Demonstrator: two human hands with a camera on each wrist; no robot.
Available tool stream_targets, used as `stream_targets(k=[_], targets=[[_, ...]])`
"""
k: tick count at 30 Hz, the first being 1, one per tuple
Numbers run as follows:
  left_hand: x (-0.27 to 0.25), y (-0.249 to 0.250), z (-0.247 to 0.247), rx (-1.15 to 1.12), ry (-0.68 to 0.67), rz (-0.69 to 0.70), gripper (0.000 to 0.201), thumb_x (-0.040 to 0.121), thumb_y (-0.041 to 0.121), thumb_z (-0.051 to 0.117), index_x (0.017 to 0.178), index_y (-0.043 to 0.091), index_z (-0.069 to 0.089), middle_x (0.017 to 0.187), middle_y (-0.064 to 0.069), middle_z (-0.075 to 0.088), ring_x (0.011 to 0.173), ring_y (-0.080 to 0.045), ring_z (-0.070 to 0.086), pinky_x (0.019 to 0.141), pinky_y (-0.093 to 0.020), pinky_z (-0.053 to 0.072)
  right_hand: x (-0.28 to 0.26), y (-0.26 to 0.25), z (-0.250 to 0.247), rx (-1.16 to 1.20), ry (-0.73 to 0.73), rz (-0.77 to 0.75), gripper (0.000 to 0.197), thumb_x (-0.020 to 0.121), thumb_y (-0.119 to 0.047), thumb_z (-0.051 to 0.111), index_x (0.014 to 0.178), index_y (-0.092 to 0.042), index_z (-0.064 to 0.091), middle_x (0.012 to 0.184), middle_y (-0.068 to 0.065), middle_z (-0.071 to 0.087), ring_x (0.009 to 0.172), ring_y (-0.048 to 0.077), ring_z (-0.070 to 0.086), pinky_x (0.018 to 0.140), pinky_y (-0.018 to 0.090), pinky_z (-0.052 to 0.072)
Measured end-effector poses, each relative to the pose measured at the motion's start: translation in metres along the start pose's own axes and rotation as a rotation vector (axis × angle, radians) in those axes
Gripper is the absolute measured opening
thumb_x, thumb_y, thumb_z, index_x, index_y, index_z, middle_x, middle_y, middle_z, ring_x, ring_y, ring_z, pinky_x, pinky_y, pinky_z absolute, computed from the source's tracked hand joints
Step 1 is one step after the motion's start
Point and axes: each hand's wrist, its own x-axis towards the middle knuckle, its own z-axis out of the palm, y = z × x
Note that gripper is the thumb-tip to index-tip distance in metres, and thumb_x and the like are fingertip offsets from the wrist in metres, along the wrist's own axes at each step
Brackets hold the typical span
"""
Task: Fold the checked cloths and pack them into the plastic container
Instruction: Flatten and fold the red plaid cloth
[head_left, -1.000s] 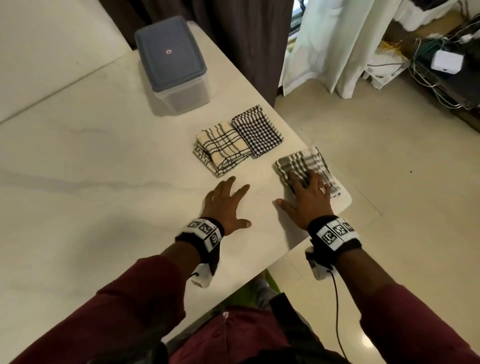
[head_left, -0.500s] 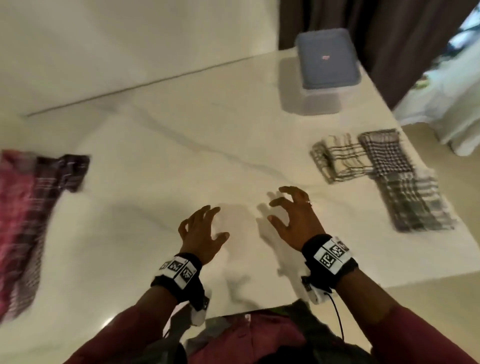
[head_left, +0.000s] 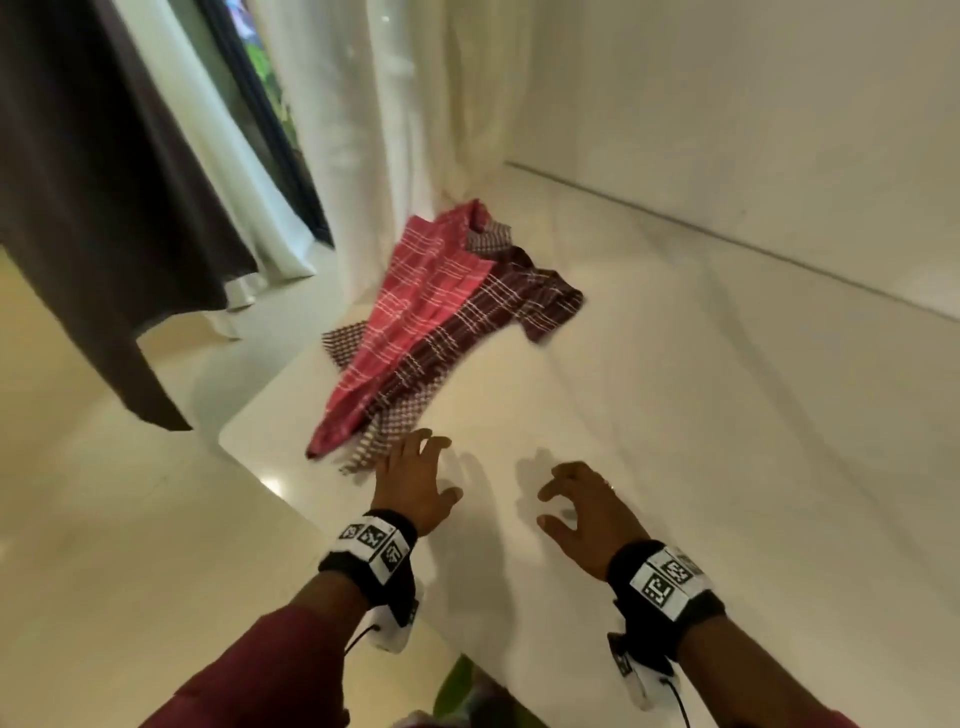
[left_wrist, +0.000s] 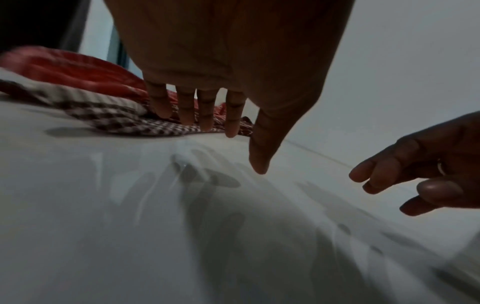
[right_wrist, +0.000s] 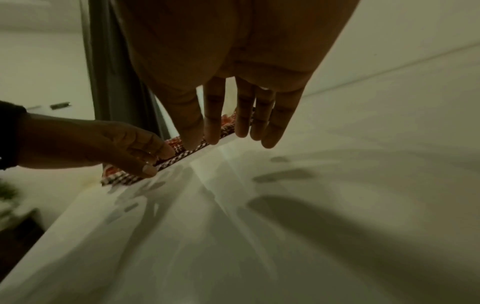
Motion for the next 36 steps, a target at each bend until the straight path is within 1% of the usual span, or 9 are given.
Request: stream_targets(k=[8, 13, 16, 20, 22, 25, 29, 32, 36], targets=[[0.011, -0.073, -0.016, -0.151, 0.28, -0.184, 0.043, 0.075, 0.03, 0.071, 0.114, 0.018, 0.061, 0.123, -0.009, 0.057, 0.111, -0.034, 0.053, 0.092, -0.046, 0.045, 0.099, -0.062, 0.029, -0.208, -0.177, -0.137, 0.028, 0.088, -0.025, 0.062, 0.115, -0.019, 0.058, 0.122, -0.002, 0.052, 0.109, 0.017, 0.053, 0.094, 0.035, 0.043], [0.009, -0.098, -0.023, -0.184, 0.47, -0.194, 0.038, 0.077, 0.027, 0.072, 0.111, 0.015, 0.06, 0.103, -0.006, 0.057, 0.087, -0.027, 0.055, 0.069, -0.034, 0.04, 0.148, -0.103, 0.052, -0.178, -0.151, -0.188, 0.026, 0.085, -0.021, 0.065, 0.11, -0.021, 0.06, 0.118, -0.003, 0.055, 0.102, 0.019, 0.057, 0.083, 0.036, 0.048], [0.018, -0.112, -0.028, -0.217, 0.51, -0.301, 0.037, 0.08, 0.035, 0.07, 0.111, 0.018, 0.062, 0.106, -0.007, 0.056, 0.091, -0.028, 0.055, 0.071, -0.036, 0.042, 0.174, -0.123, 0.065, -0.138, -0.116, -0.239, 0.024, 0.084, -0.017, 0.064, 0.108, -0.019, 0.063, 0.112, 0.0, 0.057, 0.096, 0.023, 0.059, 0.079, 0.038, 0.051], [0.036, -0.119, -0.037, -0.309, 0.381, -0.444, 0.03, 0.085, 0.033, 0.062, 0.113, 0.023, 0.065, 0.113, -0.006, 0.06, 0.102, -0.029, 0.054, 0.083, -0.041, 0.046, 0.192, -0.146, 0.076, -0.091, -0.104, -0.315, 0.025, 0.081, -0.014, 0.066, 0.105, -0.016, 0.063, 0.109, 0.002, 0.057, 0.092, 0.022, 0.059, 0.081, 0.041, 0.052], [0.042, -0.114, -0.05, -0.339, 0.458, -0.383, 0.023, 0.085, 0.026, 0.058, 0.104, 0.02, 0.07, 0.106, -0.005, 0.065, 0.096, -0.029, 0.055, 0.081, -0.042, 0.048, 0.193, -0.155, 0.074, -0.06, -0.057, -0.322, 0.035, 0.08, -0.014, 0.068, 0.113, -0.016, 0.055, 0.117, 0.002, 0.051, 0.092, 0.019, 0.057, 0.081, 0.042, 0.055], [0.044, -0.089, -0.079, -0.426, 0.646, -0.117, 0.024, 0.085, 0.019, 0.053, 0.103, 0.017, 0.068, 0.099, -0.001, 0.066, 0.089, -0.019, 0.053, 0.079, -0.033, 0.043, 0.196, -0.174, 0.051, 0.045, 0.095, -0.378, 0.058, 0.076, -0.015, 0.074, 0.126, -0.021, 0.045, 0.129, 0.005, 0.039, 0.106, 0.018, 0.052, 0.083, 0.034, 0.054], [0.049, -0.037, -0.141, -0.81, 0.586, 0.222, 0.014, 0.09, 0.009, 0.049, 0.097, 0.014, 0.059, 0.087, 0.003, 0.064, 0.079, -0.009, 0.057, 0.074, -0.023, 0.044, 0.196, -0.202, -0.009, 0.029, 0.296, -0.516, 0.029, 0.074, -0.011, 0.06, 0.102, -0.013, 0.063, 0.105, 0.006, 0.055, 0.097, 0.023, 0.051, 0.081, 0.044, 0.049], [0.056, 0.007, -0.189, -0.921, 0.565, 0.323, 0.012, 0.089, 0.014, 0.048, 0.085, 0.022, 0.056, 0.074, 0.005, 0.062, 0.07, -0.013, 0.058, 0.069, -0.03, 0.047, 0.186, -0.21, -0.067, 0.074, 0.477, -0.476, 0.012, 0.084, -0.012, 0.06, 0.095, -0.013, 0.064, 0.093, 0.0, 0.062, 0.089, 0.022, 0.055, 0.078, 0.039, 0.048], [0.056, 0.079, -0.245, -0.896, 0.553, 0.536, 0.014, 0.089, 0.016, 0.051, 0.086, 0.021, 0.063, 0.077, 0.0, 0.069, 0.073, -0.022, 0.066, 0.068, -0.039, 0.054, 0.158, -0.201, -0.152, 0.095, 0.647, -0.423, 0.012, 0.09, -0.026, 0.058, 0.097, -0.021, 0.065, 0.09, -0.008, 0.067, 0.084, 0.016, 0.061, 0.076, 0.04, 0.053]])
